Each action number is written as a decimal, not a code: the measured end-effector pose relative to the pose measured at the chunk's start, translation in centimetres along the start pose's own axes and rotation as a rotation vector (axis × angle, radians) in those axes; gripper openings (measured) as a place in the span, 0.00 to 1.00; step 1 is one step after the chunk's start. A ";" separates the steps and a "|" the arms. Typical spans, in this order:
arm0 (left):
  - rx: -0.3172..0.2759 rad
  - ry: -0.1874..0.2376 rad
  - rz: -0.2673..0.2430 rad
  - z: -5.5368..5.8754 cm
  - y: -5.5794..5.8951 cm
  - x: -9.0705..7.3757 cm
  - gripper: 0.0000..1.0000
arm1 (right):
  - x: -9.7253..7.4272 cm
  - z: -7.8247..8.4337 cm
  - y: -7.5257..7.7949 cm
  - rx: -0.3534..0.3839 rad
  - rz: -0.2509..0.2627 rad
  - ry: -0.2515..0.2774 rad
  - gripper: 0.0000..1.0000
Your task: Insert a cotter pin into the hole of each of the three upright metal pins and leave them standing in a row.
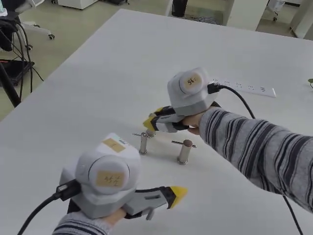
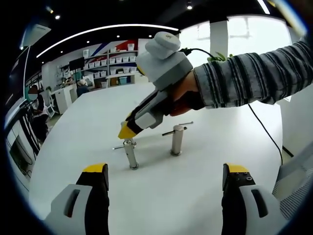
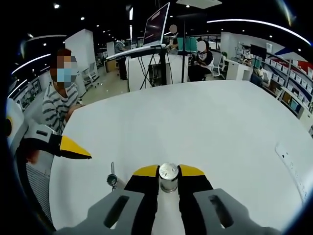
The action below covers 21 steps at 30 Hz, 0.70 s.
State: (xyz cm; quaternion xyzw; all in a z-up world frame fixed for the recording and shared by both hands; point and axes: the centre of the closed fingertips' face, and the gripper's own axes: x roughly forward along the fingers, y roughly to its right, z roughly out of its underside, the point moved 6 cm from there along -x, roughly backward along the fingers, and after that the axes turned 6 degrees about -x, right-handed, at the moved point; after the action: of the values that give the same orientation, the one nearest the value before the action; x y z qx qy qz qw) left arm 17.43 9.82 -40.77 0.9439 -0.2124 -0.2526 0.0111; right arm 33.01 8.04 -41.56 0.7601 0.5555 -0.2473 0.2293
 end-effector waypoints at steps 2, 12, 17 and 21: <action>-0.001 0.003 0.001 -0.1 0.0 0.0 0.96 | 0.0 0.1 -0.1 0.006 -0.002 -0.003 0.09; 0.000 0.011 0.001 -0.2 0.0 -0.1 0.96 | -0.7 0.9 0.5 0.002 0.028 -0.034 0.09; -0.002 0.010 0.003 -0.2 0.0 -0.1 0.96 | -1.9 1.8 0.5 0.020 0.041 -0.039 0.09; 0.004 0.011 0.005 -0.3 0.1 -0.1 0.96 | -3.3 2.8 0.9 0.029 0.064 -0.050 0.09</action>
State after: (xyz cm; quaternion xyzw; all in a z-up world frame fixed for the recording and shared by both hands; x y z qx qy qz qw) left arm 17.46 9.70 -40.50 0.9447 -0.2153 -0.2469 0.0111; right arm 32.63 3.63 -41.54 0.7743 0.5212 -0.2668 0.2401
